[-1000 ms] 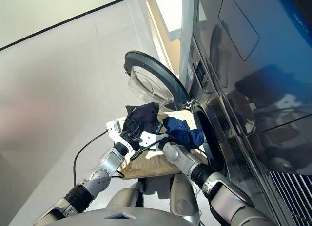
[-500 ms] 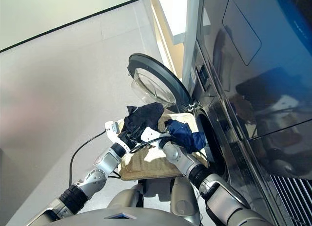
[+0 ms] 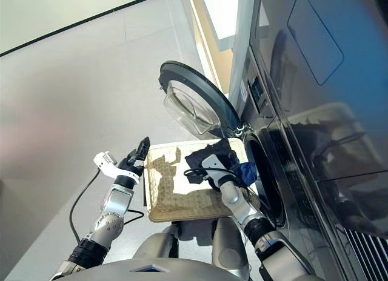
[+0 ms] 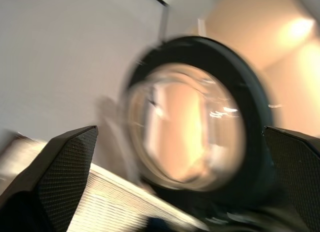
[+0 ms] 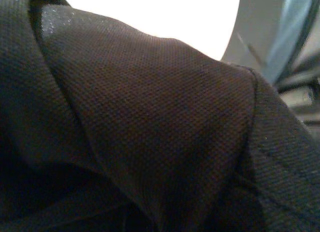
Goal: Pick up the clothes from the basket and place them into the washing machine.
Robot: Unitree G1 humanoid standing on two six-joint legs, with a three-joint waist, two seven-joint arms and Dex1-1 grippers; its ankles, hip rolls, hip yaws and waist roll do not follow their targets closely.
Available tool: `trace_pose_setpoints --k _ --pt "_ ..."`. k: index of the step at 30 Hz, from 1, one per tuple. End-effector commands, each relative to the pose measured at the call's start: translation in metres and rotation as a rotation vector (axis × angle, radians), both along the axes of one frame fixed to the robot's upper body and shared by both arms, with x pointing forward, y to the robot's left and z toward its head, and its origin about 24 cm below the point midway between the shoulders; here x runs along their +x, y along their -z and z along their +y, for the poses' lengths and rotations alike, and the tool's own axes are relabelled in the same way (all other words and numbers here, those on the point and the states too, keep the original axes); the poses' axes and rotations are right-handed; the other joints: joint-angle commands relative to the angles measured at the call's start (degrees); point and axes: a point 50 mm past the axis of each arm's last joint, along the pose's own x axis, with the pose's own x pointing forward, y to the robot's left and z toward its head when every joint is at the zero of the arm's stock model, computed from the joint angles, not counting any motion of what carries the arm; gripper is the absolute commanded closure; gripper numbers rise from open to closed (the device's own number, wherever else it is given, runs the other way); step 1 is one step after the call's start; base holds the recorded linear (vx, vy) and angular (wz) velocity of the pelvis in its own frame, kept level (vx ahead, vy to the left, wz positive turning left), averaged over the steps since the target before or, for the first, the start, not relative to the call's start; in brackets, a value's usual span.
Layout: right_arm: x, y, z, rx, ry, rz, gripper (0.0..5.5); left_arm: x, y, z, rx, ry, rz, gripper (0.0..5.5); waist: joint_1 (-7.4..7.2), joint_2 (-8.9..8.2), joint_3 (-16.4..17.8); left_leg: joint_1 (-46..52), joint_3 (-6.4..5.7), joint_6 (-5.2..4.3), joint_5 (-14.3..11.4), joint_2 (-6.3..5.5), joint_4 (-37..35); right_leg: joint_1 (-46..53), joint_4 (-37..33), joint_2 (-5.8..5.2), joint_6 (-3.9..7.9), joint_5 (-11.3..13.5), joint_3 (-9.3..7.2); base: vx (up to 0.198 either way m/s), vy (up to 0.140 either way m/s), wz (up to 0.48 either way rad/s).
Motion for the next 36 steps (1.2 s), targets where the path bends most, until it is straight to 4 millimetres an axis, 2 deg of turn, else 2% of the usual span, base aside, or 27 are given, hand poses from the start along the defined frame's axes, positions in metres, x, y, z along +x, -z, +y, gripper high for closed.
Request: trace_pose_setpoints --k 1,2,4,5,6,10,11,12,14,17,18,19,22,24,27,28,29,30,34,36 --pt "0.028 -0.036 0.012 0.153 0.096 -0.197 5.50 0.012 -0.007 0.024 0.187 -0.126 -0.030 0.00 0.29 -4.84 4.05 3.10 1.88 1.88 -6.41 -5.45 3.34 8.33 -14.57 -2.68 7.15 4.59 1.67 -0.067 0.062 0.052" --pt "0.028 -0.036 0.012 0.153 0.097 -0.197 5.50 0.012 -0.007 0.024 0.187 -0.126 -0.030 0.00 0.32 -4.83 4.01 3.02 1.89 1.89 -6.43 -5.45 3.38 8.24 -14.51 -2.68 7.15 4.57 1.69 -0.062 0.052 0.043" --pt "0.033 -0.041 -0.007 0.232 0.282 -0.241 5.50 0.013 0.010 0.027 0.251 -0.164 0.065 0.00 -0.07 -4.23 6.10 0.11 2.41 2.14 -6.56 -5.74 4.82 4.13 -11.27 -3.14 7.06 4.43 2.13 -0.115 0.088 0.008" --pt "0.033 -0.041 -0.007 0.232 0.282 -0.241 5.50 0.013 0.010 0.027 0.251 -0.164 0.064 0.00 -0.02 -4.24 5.98 -0.08 2.44 2.14 -6.59 -5.75 4.91 3.91 -11.15 -3.16 7.06 4.39 2.17 -0.166 0.116 -0.033" --pt "0.039 -0.053 -0.013 0.339 0.404 -0.301 5.50 0.015 0.015 0.025 0.267 -0.175 0.102 0.00 -0.39 -3.68 7.75 -2.86 2.92 2.33 -7.22 -5.76 7.25 -0.04 -7.27 -3.66 6.78 3.55 2.50 -0.130 0.076 -0.071" --pt "0.051 -0.074 -0.024 0.440 0.551 -0.411 5.50 0.019 0.018 0.020 0.278 -0.180 0.122 0.00 -1.15 -3.02 9.88 -10.99 3.54 2.77 -8.68 -6.63 13.53 -8.38 -0.71 -4.38 6.51 2.32 3.28 -0.132 0.059 0.021" --pt "0.051 -0.074 -0.024 0.440 0.551 -0.411 5.50 0.019 0.018 0.020 0.278 -0.180 0.122 0.00 -1.12 -3.02 9.77 -11.17 3.56 2.78 -8.72 -6.63 13.62 -8.56 -0.63 -4.39 6.51 2.29 3.31 -0.098 0.027 0.084" --pt "0.056 -0.083 -0.031 0.497 0.646 -0.450 5.50 0.020 0.018 0.019 0.273 -0.185 0.131 0.00 -1.31 -2.71 10.26 -15.24 3.74 3.13 -9.59 -6.98 16.84 -11.80 1.55 -4.73 6.43 1.93 3.52 -0.094 0.013 0.054" --pt "0.059 -0.088 -0.033 0.522 0.674 -0.473 5.50 0.021 0.017 0.019 0.275 -0.187 0.127 0.00 -1.43 -2.70 10.23 -17.68 3.75 3.23 -10.11 -7.15 18.90 -13.77 3.00 -4.76 6.29 1.67 3.85 -0.082 0.016 0.094" --pt "0.067 -0.106 -0.046 0.599 0.771 -0.543 5.50 0.023 0.015 0.024 0.299 -0.203 0.131 0.00 -1.80 -2.70 10.28 -23.06 3.89 3.56 -11.89 -7.24 23.57 -18.50 6.25 -4.68 6.08 0.82 4.47 0.024 -0.006 0.011" --pt "0.074 -0.116 -0.052 0.645 0.822 -0.575 5.50 0.024 0.016 0.025 0.305 -0.208 0.139 0.00 -1.54 -2.37 10.11 -24.91 3.39 3.54 -14.36 -6.89 25.51 -20.64 8.59 -4.35 6.43 -1.46 4.87 0.071 -0.017 0.038" --pt "0.074 -0.116 -0.052 0.646 0.821 -0.576 5.50 0.025 0.015 0.025 0.305 -0.208 0.137 0.00 -1.46 -2.36 9.95 -25.31 3.42 3.55 -14.49 -6.87 25.79 -21.02 8.79 -4.34 6.43 -1.54 4.91 0.067 -0.016 0.010" --pt "0.084 -0.145 -0.075 0.815 1.001 -0.689 5.50 0.031 0.011 0.026 0.315 -0.223 0.130 0.00 -1.17 -2.00 9.82 -29.29 2.94 3.79 -15.40 -6.93 28.17 -24.98 11.78 -4.08 5.96 -2.80 5.53 0.000 0.000 0.000" --pt "0.089 -0.163 -0.088 0.910 1.094 -0.756 5.50 0.031 0.009 0.026 0.297 -0.226 0.123 0.00 -0.86 -1.74 9.65 -31.33 3.15 3.97 -15.89 -7.03 29.17 -27.12 12.75 -3.92 5.76 -3.15 6.05 0.000 0.000 0.000" --pt "0.087 -0.190 -0.120 0.910 1.193 -0.852 5.50 0.029 0.009 0.028 0.300 -0.211 0.118 0.00 -0.53 -1.48 9.22 -33.87 3.37 4.27 -16.41 -6.92 30.51 -30.00 14.32 -3.65 5.61 -3.49 6.70 0.000 0.000 0.000" --pt "0.088 -0.191 -0.122 0.909 1.195 -0.855 5.50 0.029 0.009 0.027 0.299 -0.208 0.116 0.00 -0.28 -1.42 9.05 -34.21 3.46 4.29 -16.52 -6.89 30.70 -30.39 14.50 -3.62 5.61 -3.55 6.80 0.000 0.000 0.000" --pt "0.082 -0.206 -0.147 0.900 1.263 -0.910 5.50 0.024 0.014 0.030 0.309 -0.189 0.133 0.00 -0.18 -1.49 8.79 -35.02 3.39 4.42 -16.70 -6.72 31.08 -31.47 14.97 -3.54 5.60 -3.62 7.12 0.000 0.000 0.000" --pt "0.080 -0.213 -0.160 0.897 1.291 -0.933 5.50 0.023 0.016 0.031 0.310 -0.183 0.142 0.00 -0.01 -1.46 8.53 -35.58 3.45 4.46 -16.87 -6.64 31.46 -32.22 15.33 -3.41 5.55 -3.71 7.33 0.000 0.000 0.000" --pt "0.062 -0.232 -0.200 0.874 1.374 -1.016 5.50 0.023 0.019 0.033 0.298 -0.175 0.159 0.00 0.12 -1.52 7.83 -36.99 3.62 4.57 -17.22 -6.43 32.04 -34.01 16.00 -3.30 5.51 -4.03 8.12 0.000 0.000 0.000" --pt "0.051 -0.242 -0.214 0.820 1.386 -1.084 5.50 0.023 0.018 0.033 0.290 -0.178 0.149 0.00 -0.09 -1.46 7.79 -37.55 3.61 4.53 -17.36 -6.30 32.50 -34.70 16.55 -3.16 5.45 -4.13 8.26 0.000 0.000 0.000"
